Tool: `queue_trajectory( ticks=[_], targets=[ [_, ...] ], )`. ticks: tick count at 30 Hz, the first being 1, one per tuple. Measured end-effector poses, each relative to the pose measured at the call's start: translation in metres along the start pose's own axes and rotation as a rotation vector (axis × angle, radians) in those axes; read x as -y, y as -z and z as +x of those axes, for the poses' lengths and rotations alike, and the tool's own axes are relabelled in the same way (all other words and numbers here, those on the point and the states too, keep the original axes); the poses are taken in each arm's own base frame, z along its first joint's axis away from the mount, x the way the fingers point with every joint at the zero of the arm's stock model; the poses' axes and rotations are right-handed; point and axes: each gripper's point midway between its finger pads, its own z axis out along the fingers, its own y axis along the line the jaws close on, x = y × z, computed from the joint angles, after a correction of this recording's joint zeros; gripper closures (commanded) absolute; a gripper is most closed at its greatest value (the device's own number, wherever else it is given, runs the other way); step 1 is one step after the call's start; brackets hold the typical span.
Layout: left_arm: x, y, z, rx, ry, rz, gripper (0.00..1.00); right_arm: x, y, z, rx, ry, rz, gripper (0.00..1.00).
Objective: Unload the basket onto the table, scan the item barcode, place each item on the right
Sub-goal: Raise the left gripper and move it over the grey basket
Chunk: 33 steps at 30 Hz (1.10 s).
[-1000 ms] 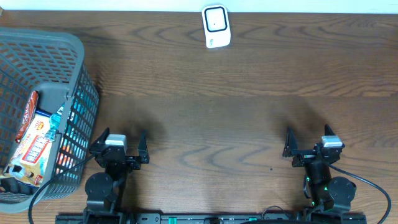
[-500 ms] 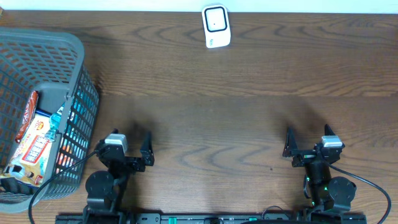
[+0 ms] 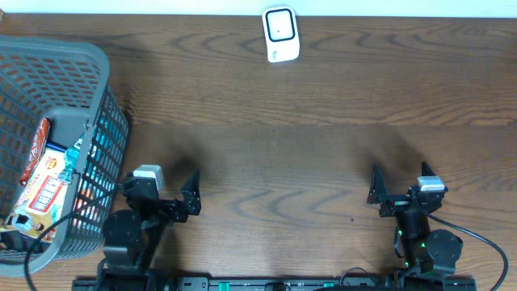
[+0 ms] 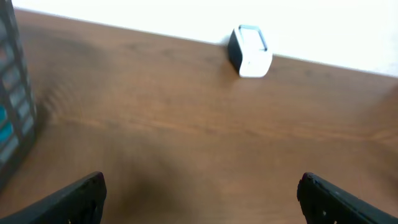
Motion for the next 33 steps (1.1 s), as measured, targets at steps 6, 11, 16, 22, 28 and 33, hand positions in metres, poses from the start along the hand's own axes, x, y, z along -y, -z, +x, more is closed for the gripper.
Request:
queue_trajectory(
  ticks=[6,11,16,22,28,33],
  targets=[
    [0.008,0.012,-0.024,0.007,-0.001,0.005,0.02,0.0,0.0,0.0,0.0,0.0,0.0,0.01],
    [0.013,0.02,-0.037,0.004,-0.001,0.007,0.02,0.0,0.0,0.0,0.0,0.0,0.0,0.01],
    [0.017,0.025,-0.049,0.028,-0.005,0.013,0.02,0.0,0.0,0.0,0.0,0.0,0.0,0.01],
    [0.018,0.032,-0.048,-0.007,0.001,0.005,0.02,0.0,0.0,0.0,0.0,0.0,0.0,0.01],
    [0.02,0.034,-0.056,-0.035,0.006,-0.002,0.02,0.0,0.0,0.0,0.0,0.0,0.0,0.01],
    [0.021,0.029,-0.064,-0.076,0.013,-0.011,0.02,0.0,0.0,0.0,0.0,0.0,0.0,0.01]
  ],
)
